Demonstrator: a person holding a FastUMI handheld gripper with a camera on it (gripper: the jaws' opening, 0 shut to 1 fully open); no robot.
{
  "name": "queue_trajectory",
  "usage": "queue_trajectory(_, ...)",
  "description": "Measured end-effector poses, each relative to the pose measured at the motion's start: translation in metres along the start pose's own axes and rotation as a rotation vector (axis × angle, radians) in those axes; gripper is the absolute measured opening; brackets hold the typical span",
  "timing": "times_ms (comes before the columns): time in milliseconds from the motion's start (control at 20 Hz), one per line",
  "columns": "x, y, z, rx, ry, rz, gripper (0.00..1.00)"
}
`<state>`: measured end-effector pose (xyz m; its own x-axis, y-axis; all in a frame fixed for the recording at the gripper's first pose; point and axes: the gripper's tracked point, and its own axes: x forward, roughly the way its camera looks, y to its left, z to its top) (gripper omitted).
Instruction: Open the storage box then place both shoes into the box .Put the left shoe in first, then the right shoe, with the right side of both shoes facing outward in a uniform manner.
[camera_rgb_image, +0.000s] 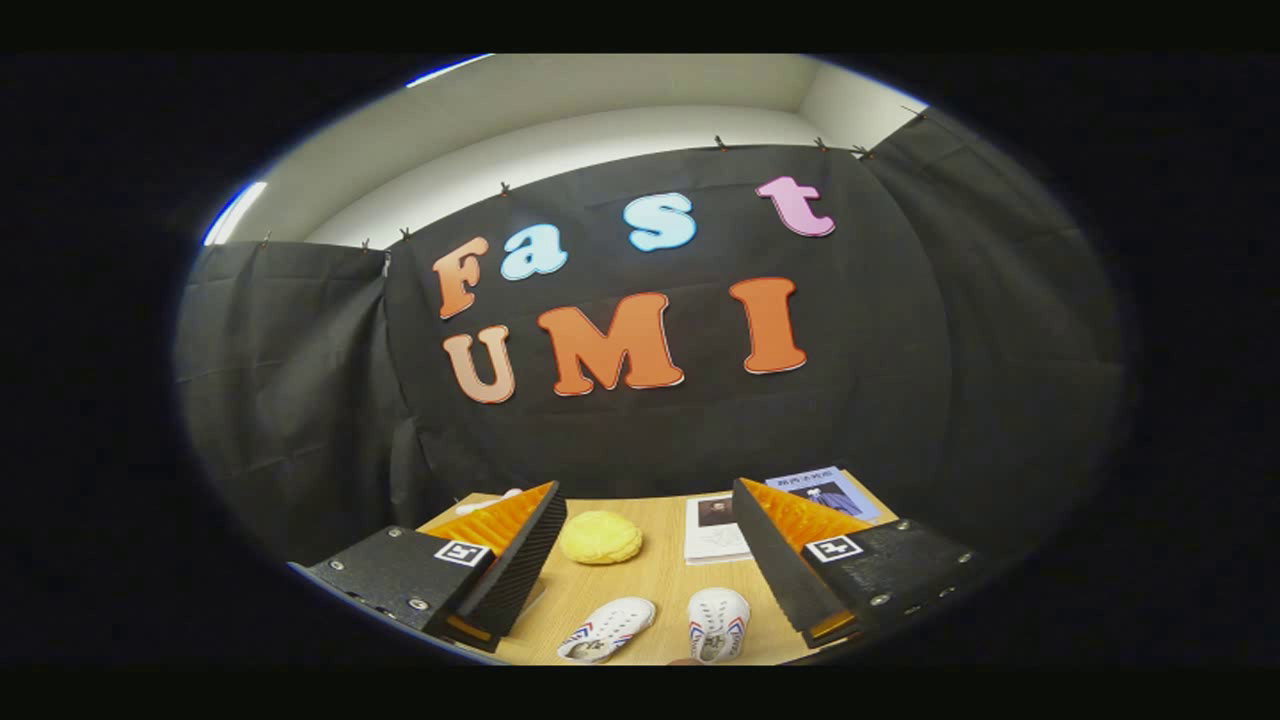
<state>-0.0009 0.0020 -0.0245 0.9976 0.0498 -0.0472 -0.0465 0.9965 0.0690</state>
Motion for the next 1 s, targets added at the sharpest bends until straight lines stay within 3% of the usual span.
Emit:
queue_trajectory(350, 0.012, 0.024, -0.033, 0.081, 0.067, 0.106, 0.99)
queue_trajectory(650, 0.022, 0.064, -0.072, 0.228, 0.158, 0.268, 0.98)
queue_trajectory(1000, 0.025, 0.115, -0.150, 0.494, 0.414, 0.482, 0.98)
